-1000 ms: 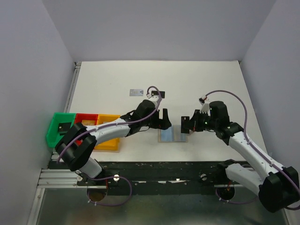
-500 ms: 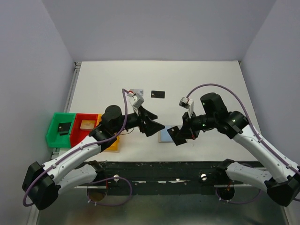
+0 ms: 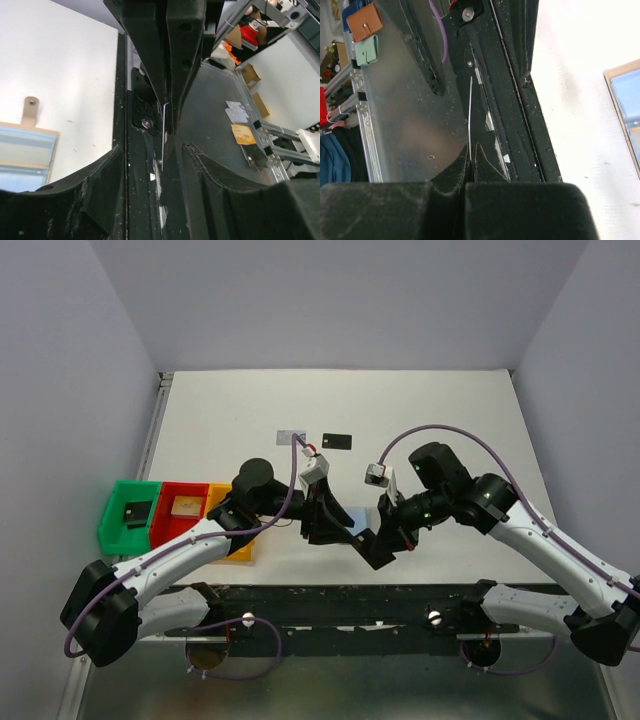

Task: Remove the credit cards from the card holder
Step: Place the credit card at the center of the board.

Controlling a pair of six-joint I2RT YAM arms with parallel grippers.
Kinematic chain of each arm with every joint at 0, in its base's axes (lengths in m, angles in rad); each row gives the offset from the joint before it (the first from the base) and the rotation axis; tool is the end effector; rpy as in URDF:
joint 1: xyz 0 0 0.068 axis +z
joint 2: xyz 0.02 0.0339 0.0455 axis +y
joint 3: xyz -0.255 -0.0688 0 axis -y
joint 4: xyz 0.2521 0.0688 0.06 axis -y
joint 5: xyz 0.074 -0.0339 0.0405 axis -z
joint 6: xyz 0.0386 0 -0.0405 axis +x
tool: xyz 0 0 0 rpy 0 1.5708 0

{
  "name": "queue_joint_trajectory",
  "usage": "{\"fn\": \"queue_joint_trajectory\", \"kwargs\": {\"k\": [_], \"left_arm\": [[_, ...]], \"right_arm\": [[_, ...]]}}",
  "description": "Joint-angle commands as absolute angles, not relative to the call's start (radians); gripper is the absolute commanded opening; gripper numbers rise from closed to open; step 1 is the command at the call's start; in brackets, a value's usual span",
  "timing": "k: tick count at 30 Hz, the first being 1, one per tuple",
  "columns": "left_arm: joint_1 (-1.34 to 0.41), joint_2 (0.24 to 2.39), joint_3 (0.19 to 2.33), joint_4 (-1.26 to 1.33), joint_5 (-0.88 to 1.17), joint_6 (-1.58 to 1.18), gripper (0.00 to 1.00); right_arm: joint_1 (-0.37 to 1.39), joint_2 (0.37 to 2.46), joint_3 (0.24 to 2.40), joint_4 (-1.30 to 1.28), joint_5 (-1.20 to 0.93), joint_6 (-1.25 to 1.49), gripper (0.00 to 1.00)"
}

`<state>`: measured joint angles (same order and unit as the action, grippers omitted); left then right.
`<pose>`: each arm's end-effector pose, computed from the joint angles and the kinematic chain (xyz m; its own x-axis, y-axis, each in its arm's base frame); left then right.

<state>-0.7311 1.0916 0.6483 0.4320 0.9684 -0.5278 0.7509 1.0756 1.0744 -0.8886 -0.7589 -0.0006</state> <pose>0.1662 -0.1918 0.2848 -0.5067 0.0711 -0.8592 0.8525 -0.1071 -0.5116 0.1392 0.1663 0.3183 -0.5675 -0.5303 -0.6299 -0.8121 0.2346 0.5343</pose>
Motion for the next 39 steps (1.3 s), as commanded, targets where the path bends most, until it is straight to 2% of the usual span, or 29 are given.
{"fn": "queue_joint_trajectory", "kwargs": {"k": [1, 4, 7, 11, 15, 19, 23, 24, 28, 30, 34, 39], "left_arm": [[-0.758, 1.108, 0.683, 0.483, 1.075, -0.529, 0.6], [-0.765, 1.117, 0.684, 0.482, 1.084, -0.531, 0.58], [-0.775, 1.124, 0.69, 0.482, 1.103, -0.531, 0.51], [-0.781, 1.143, 0.701, 0.469, 1.117, -0.528, 0.36], [-0.787, 1.16, 0.707, 0.465, 1.121, -0.523, 0.3], [-0.793, 1.172, 0.712, 0.462, 1.137, -0.523, 0.19], [-0.798, 1.184, 0.71, 0.459, 1.146, -0.523, 0.0], [-0.798, 1.184, 0.709, 0.459, 1.144, -0.523, 0.0], [-0.769, 1.161, 0.69, 0.414, 1.048, -0.5, 0.0], [-0.701, 1.152, 0.664, 0.429, 0.965, -0.538, 0.0], [-0.488, 1.146, 0.603, 0.499, 0.742, -0.724, 0.0], [-0.407, 1.219, 0.653, 0.384, 0.47, -0.785, 0.0]], "right_arm": [[0.765, 1.085, 1.115, -0.91, -0.773, -0.014, 0.0], [0.769, 1.094, 1.121, -0.907, -0.765, -0.015, 0.0], [0.772, 1.1, 1.127, -0.905, -0.759, -0.015, 0.0], [0.773, 1.108, 1.134, -0.907, -0.753, -0.018, 0.0], [0.773, 1.109, 1.141, -0.917, -0.747, -0.028, 0.01], [0.773, 1.108, 1.143, -0.92, -0.747, -0.029, 0.0], [0.773, 1.103, 1.14, -0.917, -0.746, -0.031, 0.0], [0.773, 1.103, 1.14, -0.919, -0.738, -0.031, 0.01], [0.773, 1.06, 1.147, -0.894, -0.476, 0.083, 0.46], [0.769, 1.013, 1.152, -0.871, -0.334, 0.126, 0.58], [0.753, 0.901, 1.135, -0.809, -0.108, 0.182, 0.61], [0.753, 0.734, 0.972, -0.629, 0.135, 0.247, 0.61]]}}
